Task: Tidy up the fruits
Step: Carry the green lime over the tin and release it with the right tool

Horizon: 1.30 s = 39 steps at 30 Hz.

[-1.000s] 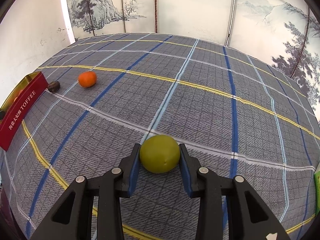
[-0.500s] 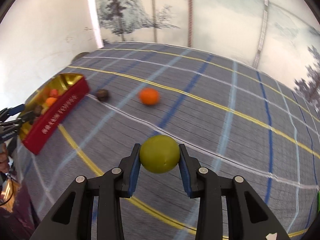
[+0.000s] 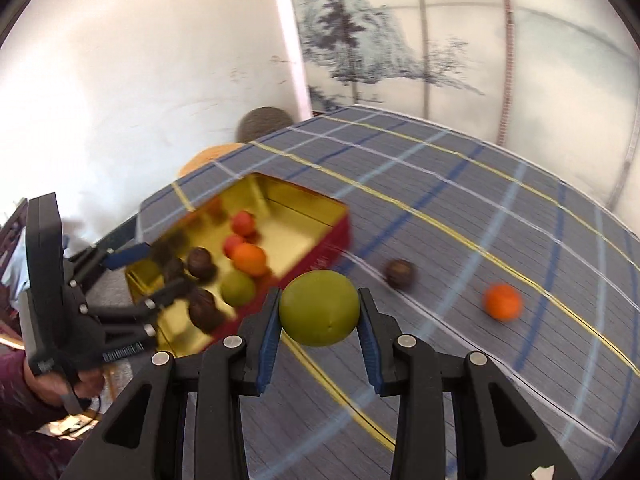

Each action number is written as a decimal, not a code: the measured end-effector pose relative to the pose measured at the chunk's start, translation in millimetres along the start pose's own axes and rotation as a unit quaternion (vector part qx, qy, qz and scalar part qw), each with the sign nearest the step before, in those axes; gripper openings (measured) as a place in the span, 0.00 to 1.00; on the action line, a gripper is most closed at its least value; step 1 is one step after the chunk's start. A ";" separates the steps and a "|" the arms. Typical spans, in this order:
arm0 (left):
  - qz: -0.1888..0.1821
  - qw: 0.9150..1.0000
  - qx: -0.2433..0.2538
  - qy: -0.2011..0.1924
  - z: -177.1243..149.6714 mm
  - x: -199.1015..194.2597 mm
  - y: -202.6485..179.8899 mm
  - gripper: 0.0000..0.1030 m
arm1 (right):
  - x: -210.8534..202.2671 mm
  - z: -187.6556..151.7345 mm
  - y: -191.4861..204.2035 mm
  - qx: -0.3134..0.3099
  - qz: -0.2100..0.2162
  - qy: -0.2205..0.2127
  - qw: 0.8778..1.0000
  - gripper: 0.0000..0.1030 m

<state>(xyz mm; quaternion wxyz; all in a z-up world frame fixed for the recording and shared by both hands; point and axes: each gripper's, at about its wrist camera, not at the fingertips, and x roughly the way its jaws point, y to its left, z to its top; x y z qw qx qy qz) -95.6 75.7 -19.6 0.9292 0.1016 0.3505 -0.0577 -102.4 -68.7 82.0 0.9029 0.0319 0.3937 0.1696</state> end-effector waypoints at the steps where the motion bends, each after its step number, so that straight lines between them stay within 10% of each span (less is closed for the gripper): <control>1: 0.000 1.000 0.000 0.000 -0.7 0.1 1.3 0.71 | 5.9 3.7 4.5 -0.003 0.006 0.003 1.000 0.33; 26: -0.010 1.000 -0.016 0.016 -12.7 8.8 29.0 0.71 | 120.9 56.4 33.7 0.001 0.019 0.074 0.997 0.34; 39: -0.004 1.000 -0.010 0.013 -15.4 7.8 28.5 0.74 | 75.2 56.5 18.7 0.035 0.025 -0.005 0.999 0.42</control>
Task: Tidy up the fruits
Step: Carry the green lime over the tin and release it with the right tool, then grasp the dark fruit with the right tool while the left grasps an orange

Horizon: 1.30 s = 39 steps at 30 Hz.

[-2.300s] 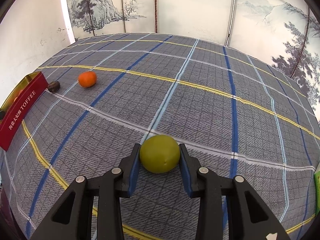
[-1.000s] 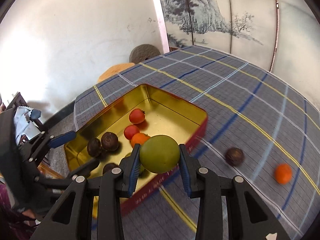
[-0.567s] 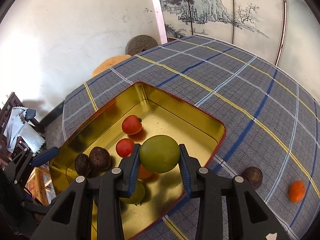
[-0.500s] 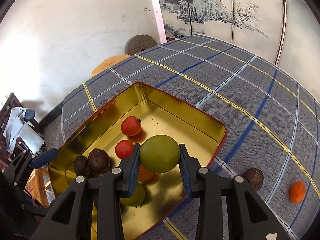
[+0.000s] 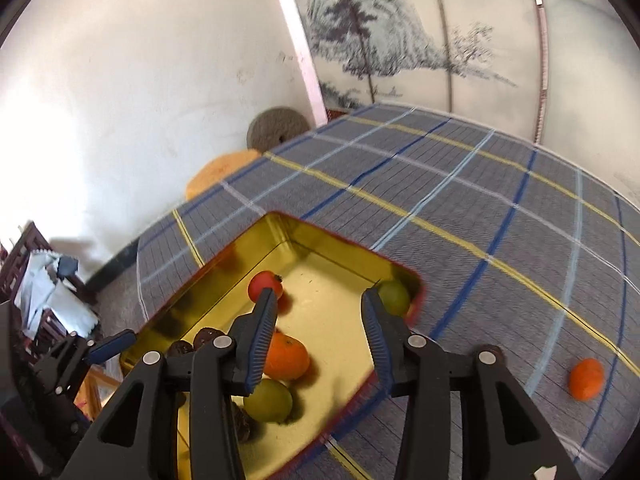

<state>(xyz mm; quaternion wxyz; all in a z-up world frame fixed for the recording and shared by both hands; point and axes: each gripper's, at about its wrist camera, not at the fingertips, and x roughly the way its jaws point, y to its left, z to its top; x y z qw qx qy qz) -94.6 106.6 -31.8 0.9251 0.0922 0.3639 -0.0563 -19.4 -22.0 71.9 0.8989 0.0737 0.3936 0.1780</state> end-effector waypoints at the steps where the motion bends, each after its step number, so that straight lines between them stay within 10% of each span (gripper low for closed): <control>1: 0.000 1.000 -0.001 -0.001 0.1 -0.6 0.4 0.75 | -8.2 -4.5 -3.5 0.003 -0.002 -0.010 1.000 0.45; 14: -0.020 1.000 0.021 -0.005 4.7 -8.8 -16.5 0.76 | -39.4 -72.3 -89.4 0.031 -0.120 0.011 0.992 0.49; 24: -0.042 0.998 0.049 -0.010 18.2 -19.8 -39.0 0.76 | 13.4 -47.0 -93.4 -0.005 -0.103 0.032 0.994 0.55; 29: -0.040 0.996 0.074 -0.008 27.0 -19.7 -56.3 0.76 | 37.2 -42.9 -91.8 -0.035 -0.097 0.067 0.992 0.31; 34: -0.062 0.994 0.089 -0.011 42.4 -27.6 -73.4 0.76 | -37.6 -70.0 -113.2 0.021 -0.090 0.004 0.996 0.30; 39: -0.120 0.987 0.110 -0.011 65.8 -34.0 -120.3 0.76 | -131.7 -134.2 -192.1 0.106 -0.200 -0.024 0.974 0.31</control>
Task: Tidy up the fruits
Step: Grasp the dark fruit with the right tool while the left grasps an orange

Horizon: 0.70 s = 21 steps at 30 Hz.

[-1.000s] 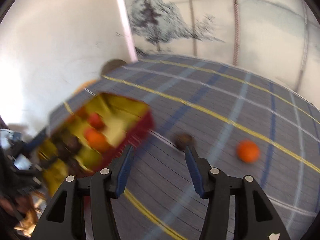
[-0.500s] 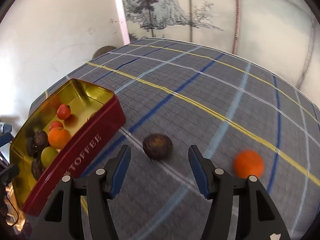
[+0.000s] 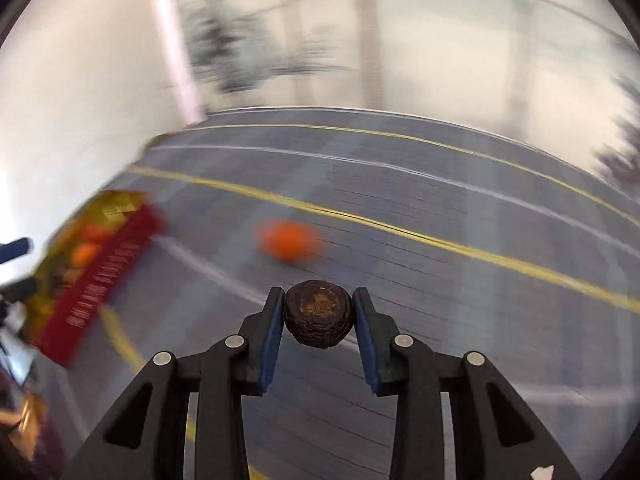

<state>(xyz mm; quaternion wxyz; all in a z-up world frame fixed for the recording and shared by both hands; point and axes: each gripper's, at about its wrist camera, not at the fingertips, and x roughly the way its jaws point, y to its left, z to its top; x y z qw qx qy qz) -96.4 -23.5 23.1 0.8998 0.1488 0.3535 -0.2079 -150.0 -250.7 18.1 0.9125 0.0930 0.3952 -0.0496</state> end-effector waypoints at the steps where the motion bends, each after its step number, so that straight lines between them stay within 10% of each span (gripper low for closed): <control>1: -0.021 1.000 0.006 -0.004 9.8 3.6 -13.5 0.76 | -4.4 -6.0 -19.9 0.015 -0.020 0.003 1.000 0.31; 6: -0.102 0.995 0.021 -0.010 53.8 39.6 -67.3 0.79 | -17.6 -31.7 -94.0 0.092 -0.048 0.021 0.994 0.31; 21: -0.112 0.991 0.037 0.068 103.3 176.8 -137.0 0.70 | -23.8 -33.8 -100.6 0.096 0.022 0.002 0.995 0.32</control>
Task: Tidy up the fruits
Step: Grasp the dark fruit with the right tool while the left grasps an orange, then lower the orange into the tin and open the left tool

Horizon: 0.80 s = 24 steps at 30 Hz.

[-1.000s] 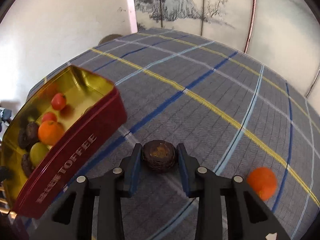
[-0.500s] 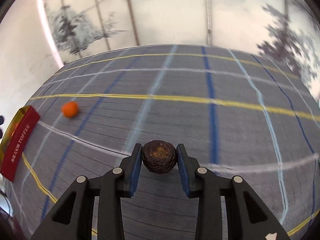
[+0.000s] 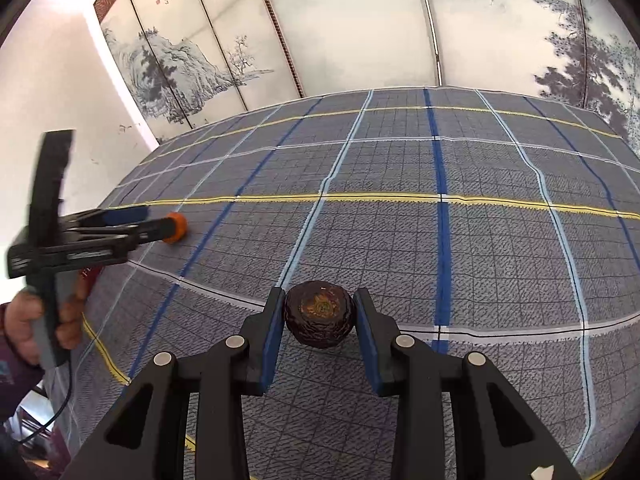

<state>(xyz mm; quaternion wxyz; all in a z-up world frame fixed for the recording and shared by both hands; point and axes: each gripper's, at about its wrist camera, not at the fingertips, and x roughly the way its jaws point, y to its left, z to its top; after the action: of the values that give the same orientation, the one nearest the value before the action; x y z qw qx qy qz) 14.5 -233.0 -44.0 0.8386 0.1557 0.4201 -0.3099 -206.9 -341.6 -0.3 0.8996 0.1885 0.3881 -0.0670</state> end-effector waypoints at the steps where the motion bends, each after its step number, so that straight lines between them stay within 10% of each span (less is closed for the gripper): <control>1: -0.005 1.000 -0.003 0.011 -1.5 6.8 -0.4 0.46 | -0.7 -0.5 -0.7 0.000 0.002 0.000 1.000 0.32; 7: -0.010 0.999 -0.035 0.025 -14.2 13.2 -2.1 0.34 | 2.8 0.1 -2.0 0.005 0.001 0.008 1.000 0.32; 16: -0.044 0.997 -0.054 -0.020 -72.0 -92.7 -9.8 0.35 | 11.7 2.0 -0.6 0.001 -0.017 0.029 0.999 0.32; 24: 0.014 0.997 -0.039 -0.066 -112.5 -171.3 12.4 0.35 | 13.8 0.9 6.8 -0.016 -0.039 0.033 0.999 0.32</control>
<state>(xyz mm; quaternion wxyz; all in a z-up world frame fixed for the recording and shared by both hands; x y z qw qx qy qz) -123.7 -98.3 25.9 0.8742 0.1078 0.3730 -0.2915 -194.9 -335.3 -7.7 0.8859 0.1605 0.4259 -0.0896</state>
